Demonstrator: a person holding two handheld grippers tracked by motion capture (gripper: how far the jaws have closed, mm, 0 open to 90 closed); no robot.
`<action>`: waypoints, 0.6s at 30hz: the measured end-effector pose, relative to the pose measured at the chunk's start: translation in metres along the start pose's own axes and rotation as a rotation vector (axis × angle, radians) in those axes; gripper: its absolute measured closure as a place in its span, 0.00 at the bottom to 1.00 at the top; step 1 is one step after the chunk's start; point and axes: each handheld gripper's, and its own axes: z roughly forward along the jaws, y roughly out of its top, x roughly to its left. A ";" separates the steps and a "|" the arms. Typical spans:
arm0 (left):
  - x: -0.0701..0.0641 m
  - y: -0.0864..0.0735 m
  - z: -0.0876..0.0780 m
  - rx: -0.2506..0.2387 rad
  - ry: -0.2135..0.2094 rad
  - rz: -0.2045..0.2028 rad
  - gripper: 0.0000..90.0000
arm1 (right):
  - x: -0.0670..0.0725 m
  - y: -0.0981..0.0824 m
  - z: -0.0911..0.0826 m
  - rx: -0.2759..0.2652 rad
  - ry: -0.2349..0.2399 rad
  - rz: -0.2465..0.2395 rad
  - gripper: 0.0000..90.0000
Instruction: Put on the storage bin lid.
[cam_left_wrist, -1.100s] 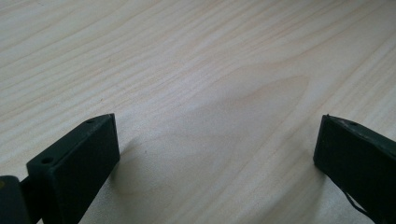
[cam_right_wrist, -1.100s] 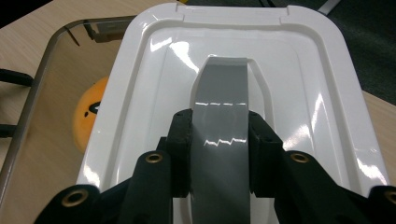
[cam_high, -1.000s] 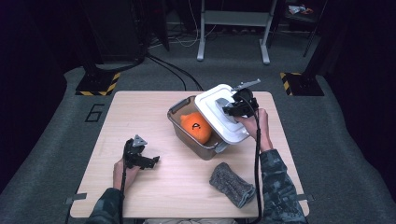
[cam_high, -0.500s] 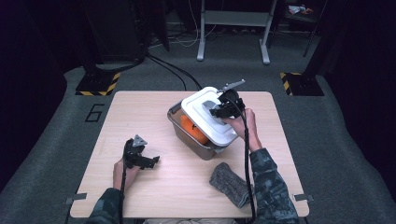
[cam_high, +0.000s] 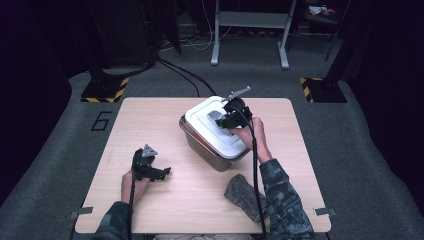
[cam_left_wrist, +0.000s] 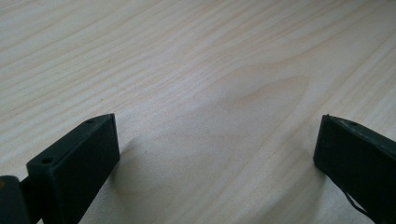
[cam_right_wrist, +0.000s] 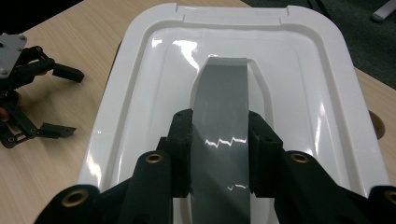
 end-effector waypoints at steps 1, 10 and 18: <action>0.000 0.000 0.000 0.001 0.000 -0.001 0.00 | 0.001 0.001 0.001 0.005 0.004 0.000 0.74; 0.000 0.000 0.000 -0.005 0.002 -0.005 0.00 | 0.011 0.005 0.013 0.028 0.008 -0.011 0.74; 0.000 0.000 0.000 -0.004 0.002 -0.004 0.00 | 0.012 0.004 0.019 0.037 0.008 -0.025 0.74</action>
